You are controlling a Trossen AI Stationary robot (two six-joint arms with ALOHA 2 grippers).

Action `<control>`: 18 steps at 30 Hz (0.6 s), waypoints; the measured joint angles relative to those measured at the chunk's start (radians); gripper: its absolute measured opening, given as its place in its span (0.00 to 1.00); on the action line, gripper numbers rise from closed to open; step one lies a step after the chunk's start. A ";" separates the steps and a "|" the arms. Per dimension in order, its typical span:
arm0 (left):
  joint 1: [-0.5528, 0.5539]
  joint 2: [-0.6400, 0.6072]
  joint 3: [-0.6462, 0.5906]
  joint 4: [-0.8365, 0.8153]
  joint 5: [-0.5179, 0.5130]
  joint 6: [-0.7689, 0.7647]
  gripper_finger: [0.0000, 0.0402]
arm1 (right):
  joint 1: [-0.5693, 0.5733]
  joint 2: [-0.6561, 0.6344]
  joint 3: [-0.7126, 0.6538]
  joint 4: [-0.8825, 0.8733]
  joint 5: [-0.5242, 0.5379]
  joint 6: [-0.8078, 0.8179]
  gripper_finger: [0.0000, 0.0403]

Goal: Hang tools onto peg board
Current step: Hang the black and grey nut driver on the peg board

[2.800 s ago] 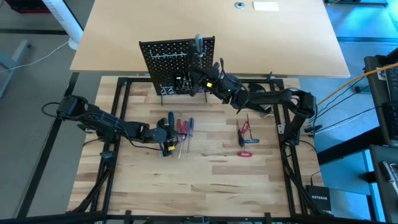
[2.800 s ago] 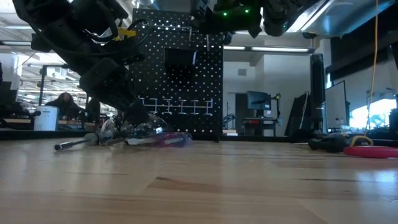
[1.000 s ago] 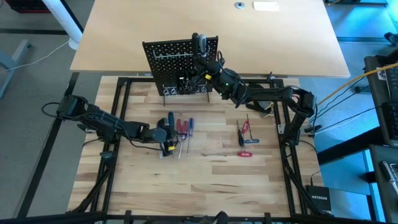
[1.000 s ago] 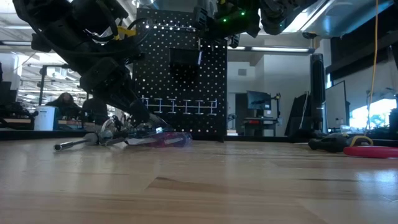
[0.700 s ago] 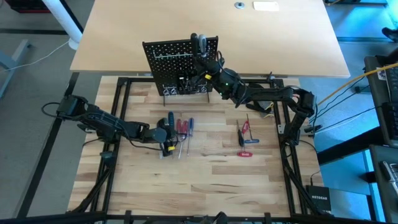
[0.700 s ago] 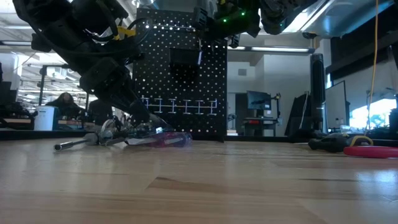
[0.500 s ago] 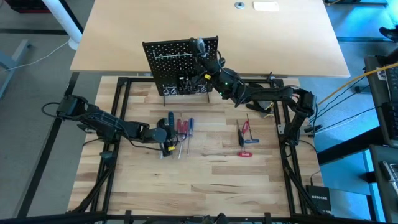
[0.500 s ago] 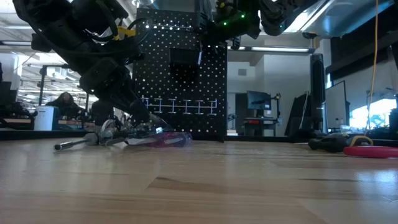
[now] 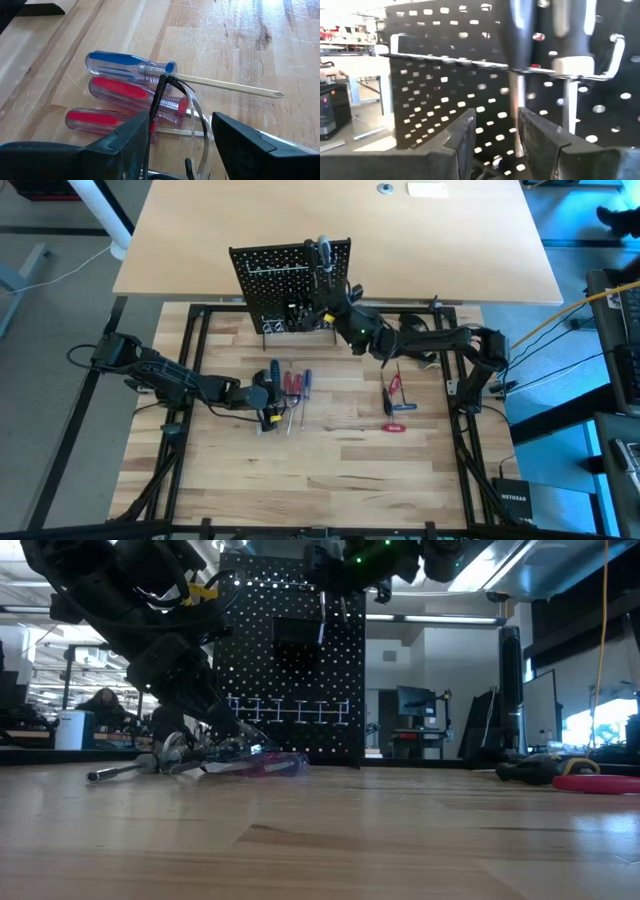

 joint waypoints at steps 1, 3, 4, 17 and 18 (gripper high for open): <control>0.000 0.000 0.000 0.000 0.000 -0.001 0.52 | 0.014 0.000 0.000 0.000 0.009 -0.012 0.36; 0.000 0.000 0.000 0.000 0.000 -0.003 0.52 | 0.045 0.000 0.000 -0.001 0.030 -0.044 0.36; 0.000 0.000 0.000 0.000 0.000 -0.003 0.52 | 0.060 -0.002 0.000 -0.002 0.047 -0.061 0.36; -0.014 -0.017 0.000 -0.002 0.000 -0.006 0.52 | 0.347 -0.148 0.002 -0.516 0.063 -0.052 0.36; -0.016 -0.027 0.000 0.000 0.000 -0.009 0.52 | 0.373 -0.151 0.002 -0.577 0.051 -0.006 0.36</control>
